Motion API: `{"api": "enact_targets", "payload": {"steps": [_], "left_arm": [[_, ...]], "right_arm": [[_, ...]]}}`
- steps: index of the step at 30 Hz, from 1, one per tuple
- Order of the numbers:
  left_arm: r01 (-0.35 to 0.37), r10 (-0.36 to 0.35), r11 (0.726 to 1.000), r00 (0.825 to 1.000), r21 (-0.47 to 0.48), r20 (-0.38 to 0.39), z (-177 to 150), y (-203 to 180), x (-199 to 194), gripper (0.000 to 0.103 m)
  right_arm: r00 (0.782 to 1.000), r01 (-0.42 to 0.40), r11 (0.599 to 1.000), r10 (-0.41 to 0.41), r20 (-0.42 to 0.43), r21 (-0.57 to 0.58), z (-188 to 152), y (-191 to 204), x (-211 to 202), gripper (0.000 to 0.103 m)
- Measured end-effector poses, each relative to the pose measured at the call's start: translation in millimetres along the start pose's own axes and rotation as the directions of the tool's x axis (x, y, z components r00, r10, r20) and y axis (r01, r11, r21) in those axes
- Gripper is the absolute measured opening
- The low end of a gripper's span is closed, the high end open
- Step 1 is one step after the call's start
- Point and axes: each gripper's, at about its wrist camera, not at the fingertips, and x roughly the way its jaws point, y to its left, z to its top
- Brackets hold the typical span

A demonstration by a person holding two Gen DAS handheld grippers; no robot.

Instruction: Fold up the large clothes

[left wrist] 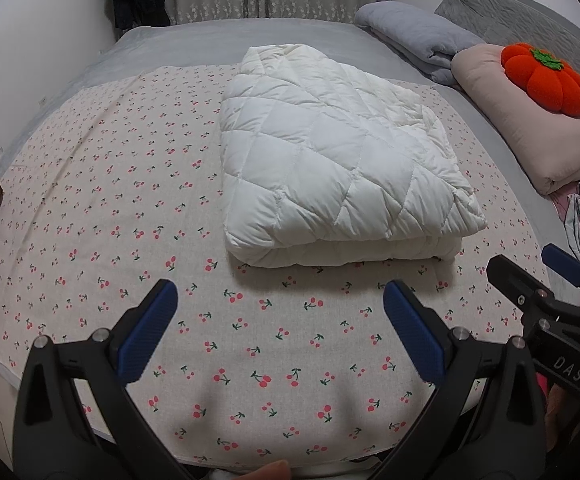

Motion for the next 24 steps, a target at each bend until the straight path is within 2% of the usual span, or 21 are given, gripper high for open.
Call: {"api": "enact_targets", "payload": {"steps": [24], "left_arm": [[0.010,-0.010,1.000,1.000,-0.005,-0.012,1.8,1.5,3.2,0.102]], "right_arm": [[1.000,-0.008,1.000,0.008,0.001,-0.006,1.9,1.3,-0.7,0.095]]}}
